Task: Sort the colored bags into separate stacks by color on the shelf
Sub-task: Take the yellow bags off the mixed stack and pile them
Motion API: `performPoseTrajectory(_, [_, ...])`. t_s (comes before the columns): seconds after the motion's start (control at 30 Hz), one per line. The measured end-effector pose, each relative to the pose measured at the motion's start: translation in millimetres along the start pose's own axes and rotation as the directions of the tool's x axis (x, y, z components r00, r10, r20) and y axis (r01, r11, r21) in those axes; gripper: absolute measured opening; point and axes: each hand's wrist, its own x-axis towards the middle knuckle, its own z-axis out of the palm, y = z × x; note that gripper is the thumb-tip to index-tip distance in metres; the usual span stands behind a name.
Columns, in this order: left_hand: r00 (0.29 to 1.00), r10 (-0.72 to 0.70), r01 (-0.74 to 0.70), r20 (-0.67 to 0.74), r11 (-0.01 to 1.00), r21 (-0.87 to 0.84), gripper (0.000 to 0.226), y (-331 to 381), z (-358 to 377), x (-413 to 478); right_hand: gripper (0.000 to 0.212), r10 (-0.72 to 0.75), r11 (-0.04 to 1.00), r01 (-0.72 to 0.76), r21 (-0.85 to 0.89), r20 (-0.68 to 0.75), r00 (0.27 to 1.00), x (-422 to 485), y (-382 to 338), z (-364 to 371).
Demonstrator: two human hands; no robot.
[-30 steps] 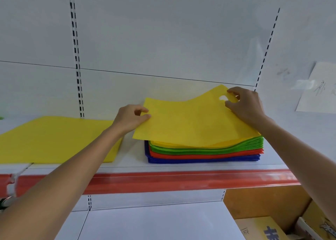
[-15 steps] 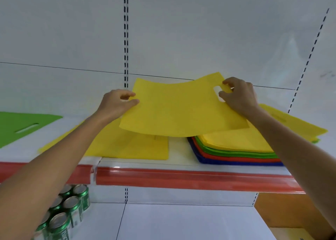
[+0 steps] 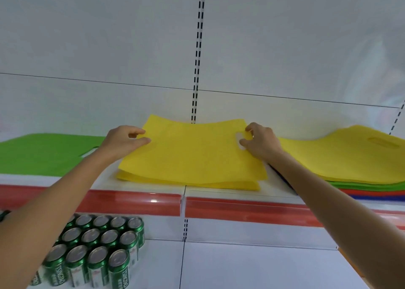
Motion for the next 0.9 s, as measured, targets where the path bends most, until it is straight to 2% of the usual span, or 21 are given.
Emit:
performPoseTrajectory(0.33, [0.984, -0.080, 0.073, 0.161, 0.996, 0.052, 0.044, -35.3, 17.7, -0.3, 0.047, 0.101, 0.995, -0.095, -0.042, 0.150, 0.984, -12.1, 8.6, 36.2])
performPoseTrajectory(0.63, [0.981, -0.102, 0.073, 0.166, 0.983, 0.169, 0.040, -40.4, 18.7, 4.2, 0.049, 0.070, 0.995, -0.054, -0.087, 0.198, 0.978, -6.3, 14.6, 44.8])
performPoseTrajectory(0.77, [0.994, -0.013, -0.010, 0.110, 0.979, 0.202, 0.037, -15.6, 17.7, 7.4, 0.045, -0.021, 0.999, 0.025, -0.029, 0.117, 0.993, -1.2, 7.6, 25.3])
performPoseTrajectory(0.9, [0.983, 0.128, -0.144, 0.132, 0.982, 0.119, 0.037, 42.3, 35.1, 10.7, 0.037, -0.117, 0.993, 0.118, 0.019, -0.047, 0.992, 4.6, 5.1, -30.7])
